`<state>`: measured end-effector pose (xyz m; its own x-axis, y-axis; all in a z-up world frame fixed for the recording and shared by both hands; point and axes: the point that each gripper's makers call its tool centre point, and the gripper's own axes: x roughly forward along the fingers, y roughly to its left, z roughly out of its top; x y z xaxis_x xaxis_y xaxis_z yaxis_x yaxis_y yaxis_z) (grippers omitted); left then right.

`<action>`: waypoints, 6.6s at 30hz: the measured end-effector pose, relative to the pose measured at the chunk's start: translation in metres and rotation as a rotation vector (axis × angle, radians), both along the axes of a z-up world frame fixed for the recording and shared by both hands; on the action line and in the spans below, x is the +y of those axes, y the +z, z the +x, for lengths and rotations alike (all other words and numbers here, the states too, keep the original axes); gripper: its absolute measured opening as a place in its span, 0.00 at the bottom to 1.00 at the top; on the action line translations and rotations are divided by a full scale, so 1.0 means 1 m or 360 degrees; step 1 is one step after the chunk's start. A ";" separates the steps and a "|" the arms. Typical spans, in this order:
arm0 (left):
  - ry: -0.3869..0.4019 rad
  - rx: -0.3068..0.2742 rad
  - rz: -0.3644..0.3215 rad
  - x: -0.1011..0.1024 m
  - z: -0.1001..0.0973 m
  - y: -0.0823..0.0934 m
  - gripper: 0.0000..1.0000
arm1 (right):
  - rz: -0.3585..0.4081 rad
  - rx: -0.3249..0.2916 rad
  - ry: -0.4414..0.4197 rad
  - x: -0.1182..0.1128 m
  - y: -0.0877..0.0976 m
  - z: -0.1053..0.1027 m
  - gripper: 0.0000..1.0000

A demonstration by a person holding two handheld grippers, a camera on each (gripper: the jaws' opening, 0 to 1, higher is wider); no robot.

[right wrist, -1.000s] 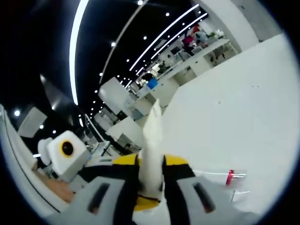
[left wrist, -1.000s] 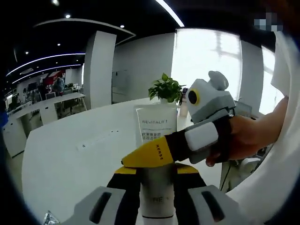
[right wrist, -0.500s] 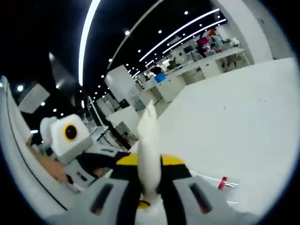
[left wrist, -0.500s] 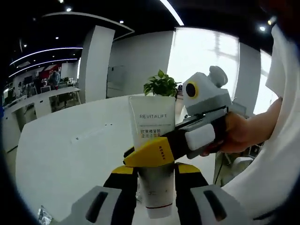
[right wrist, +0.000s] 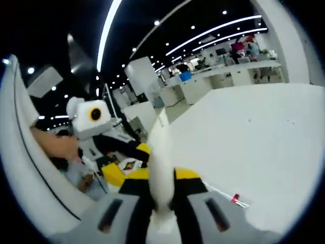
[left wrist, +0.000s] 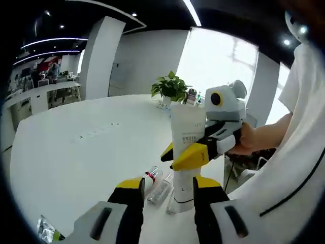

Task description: Arrange the skincare products in the storage area until every visible bottle or jar stands upright without overlapping.

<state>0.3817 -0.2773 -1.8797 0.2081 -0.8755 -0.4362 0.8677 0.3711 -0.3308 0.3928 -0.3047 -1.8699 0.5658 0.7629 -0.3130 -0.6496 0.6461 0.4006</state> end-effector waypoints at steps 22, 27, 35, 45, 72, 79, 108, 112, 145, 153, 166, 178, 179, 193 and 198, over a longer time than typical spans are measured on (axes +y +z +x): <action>-0.0116 0.0218 -0.0511 -0.018 -0.008 0.061 0.64 | 0.0131 -0.0082 0.0480 0.028 0.017 -0.039 0.13; -0.0174 0.0230 -0.0573 -0.030 -0.014 0.068 0.55 | 0.0163 -0.0095 0.0549 0.034 0.021 -0.046 0.14; -0.0379 0.0240 -0.0593 -0.040 -0.038 0.067 0.31 | 0.0218 -0.0120 0.0670 0.045 0.030 -0.060 0.14; -0.0534 0.0305 -0.0644 -0.040 -0.059 0.070 0.12 | 0.0238 -0.0115 0.0779 0.049 0.029 -0.073 0.14; -0.0471 0.0283 -0.0640 -0.027 -0.057 0.071 0.02 | 0.0317 -0.0042 0.0857 0.064 0.033 -0.073 0.18; -0.0446 0.0293 -0.0625 -0.022 -0.055 0.067 0.02 | 0.0303 -0.0040 0.0840 0.069 0.031 -0.070 0.21; -0.0085 0.0169 -0.0530 0.026 -0.042 0.030 0.02 | -0.0250 -0.0059 0.1120 0.078 -0.003 -0.076 0.41; -0.0108 0.0167 -0.0462 0.024 -0.047 0.018 0.02 | -0.0382 -0.0097 0.1200 0.073 -0.004 -0.074 0.41; -0.0088 -0.0002 -0.0314 0.046 -0.061 0.011 0.02 | -0.0957 -0.0014 0.1763 0.101 -0.025 -0.084 0.18; -0.0119 -0.0139 -0.0305 0.048 -0.058 0.009 0.03 | -0.1192 -0.0072 0.1776 0.100 -0.031 -0.079 0.16; -0.0072 -0.0308 -0.0306 0.064 -0.053 -0.006 0.04 | -0.1501 -0.0081 0.1732 0.105 -0.050 -0.070 0.11; -0.0067 -0.0375 -0.0296 0.078 -0.053 -0.019 0.05 | -0.1683 -0.0139 0.1756 0.110 -0.064 -0.066 0.06; -0.0072 -0.0377 -0.0295 0.079 -0.054 -0.021 0.06 | -0.1693 -0.0145 0.1764 0.111 -0.065 -0.067 0.06; -0.0056 -0.0363 -0.0254 0.100 -0.062 -0.024 0.09 | -0.1713 -0.0139 0.1731 0.129 -0.066 -0.074 0.06; -0.0047 -0.0374 -0.0230 0.110 -0.066 -0.024 0.09 | -0.1739 -0.0160 0.1746 0.133 -0.066 -0.076 0.06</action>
<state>0.3153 -0.1671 -1.9038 0.2622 -0.9323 -0.2490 0.9367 0.3079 -0.1667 0.3167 -0.1719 -1.9359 -0.0458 0.2369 -0.9705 -0.9779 -0.2091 -0.0049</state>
